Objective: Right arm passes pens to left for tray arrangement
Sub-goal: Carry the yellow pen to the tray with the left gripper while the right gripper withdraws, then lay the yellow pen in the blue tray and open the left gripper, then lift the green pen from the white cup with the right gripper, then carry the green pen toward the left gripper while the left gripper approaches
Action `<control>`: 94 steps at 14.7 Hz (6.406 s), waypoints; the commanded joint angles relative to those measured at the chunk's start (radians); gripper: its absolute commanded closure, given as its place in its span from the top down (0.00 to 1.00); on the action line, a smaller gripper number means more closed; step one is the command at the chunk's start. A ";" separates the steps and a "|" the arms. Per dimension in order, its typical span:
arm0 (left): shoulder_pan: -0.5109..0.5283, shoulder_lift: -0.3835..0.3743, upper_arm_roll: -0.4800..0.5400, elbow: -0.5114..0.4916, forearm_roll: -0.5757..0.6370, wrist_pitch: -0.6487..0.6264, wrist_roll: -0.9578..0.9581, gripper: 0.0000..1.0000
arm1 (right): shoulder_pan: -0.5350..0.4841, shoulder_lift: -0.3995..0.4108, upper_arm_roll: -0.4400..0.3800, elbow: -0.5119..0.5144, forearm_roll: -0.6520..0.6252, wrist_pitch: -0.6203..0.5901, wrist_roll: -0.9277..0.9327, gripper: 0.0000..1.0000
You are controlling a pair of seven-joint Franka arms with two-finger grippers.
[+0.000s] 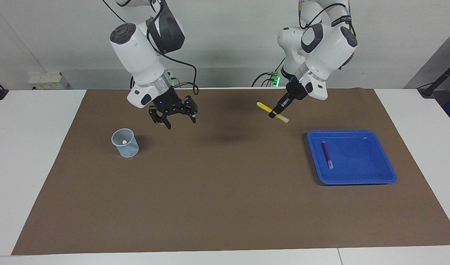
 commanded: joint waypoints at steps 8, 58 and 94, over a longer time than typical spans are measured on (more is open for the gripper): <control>0.251 -0.016 -0.005 -0.020 0.377 -0.186 0.807 0.00 | -0.194 -0.029 0.010 -0.213 -0.270 0.064 -0.465 0.79; 0.411 0.350 -0.008 0.110 0.520 0.084 0.908 0.69 | -0.303 -0.021 0.013 0.000 -0.232 -0.125 -0.539 0.00; -0.108 0.130 -0.025 0.274 -0.048 0.200 -1.161 1.00 | 0.271 -0.050 0.041 -0.072 0.240 0.661 1.216 0.00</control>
